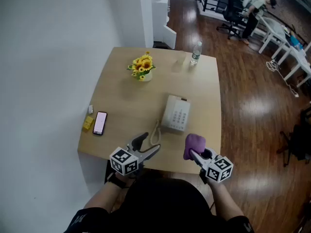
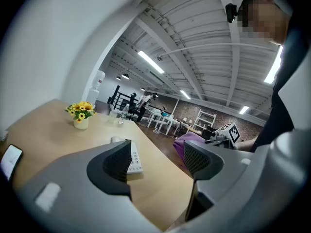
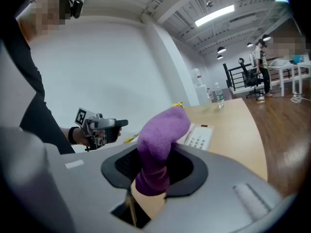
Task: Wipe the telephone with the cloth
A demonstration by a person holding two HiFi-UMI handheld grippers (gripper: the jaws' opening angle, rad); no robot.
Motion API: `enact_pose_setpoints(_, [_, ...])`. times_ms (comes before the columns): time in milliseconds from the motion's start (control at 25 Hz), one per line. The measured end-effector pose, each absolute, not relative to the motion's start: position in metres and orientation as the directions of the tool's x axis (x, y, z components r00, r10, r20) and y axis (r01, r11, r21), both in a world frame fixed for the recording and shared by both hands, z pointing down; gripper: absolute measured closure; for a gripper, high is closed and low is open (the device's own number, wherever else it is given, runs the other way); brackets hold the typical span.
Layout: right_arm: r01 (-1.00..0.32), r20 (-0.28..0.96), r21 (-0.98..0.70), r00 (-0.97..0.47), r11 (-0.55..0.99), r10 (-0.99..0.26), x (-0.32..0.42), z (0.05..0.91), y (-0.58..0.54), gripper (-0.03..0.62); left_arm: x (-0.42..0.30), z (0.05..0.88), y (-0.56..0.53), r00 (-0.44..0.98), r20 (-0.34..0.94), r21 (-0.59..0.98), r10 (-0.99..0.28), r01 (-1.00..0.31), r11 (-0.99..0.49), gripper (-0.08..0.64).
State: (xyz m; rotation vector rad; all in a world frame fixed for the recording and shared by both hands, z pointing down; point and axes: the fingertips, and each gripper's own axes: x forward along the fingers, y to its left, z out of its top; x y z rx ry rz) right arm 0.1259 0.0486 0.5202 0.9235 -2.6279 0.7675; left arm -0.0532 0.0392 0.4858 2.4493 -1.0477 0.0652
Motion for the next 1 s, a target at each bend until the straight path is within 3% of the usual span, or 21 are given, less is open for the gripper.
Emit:
enact_pose_setpoints(440, [-0.680,0.475,-0.201,-0.697,0.705,-0.537,0.064,0.537,-0.054,0.459,-0.107,0.508,-0.022,0.751,0.260,0.378,-0.607,-0.658,-0.651,0.229])
enact_pose_setpoints(1000, [-0.578,0.710,0.005,-0.572,0.816,-0.410,0.007,0.609,-0.210,0.459,-0.111,0.527,-0.085,0.737,0.304,0.353,-0.604,-0.676,-0.647,0.229])
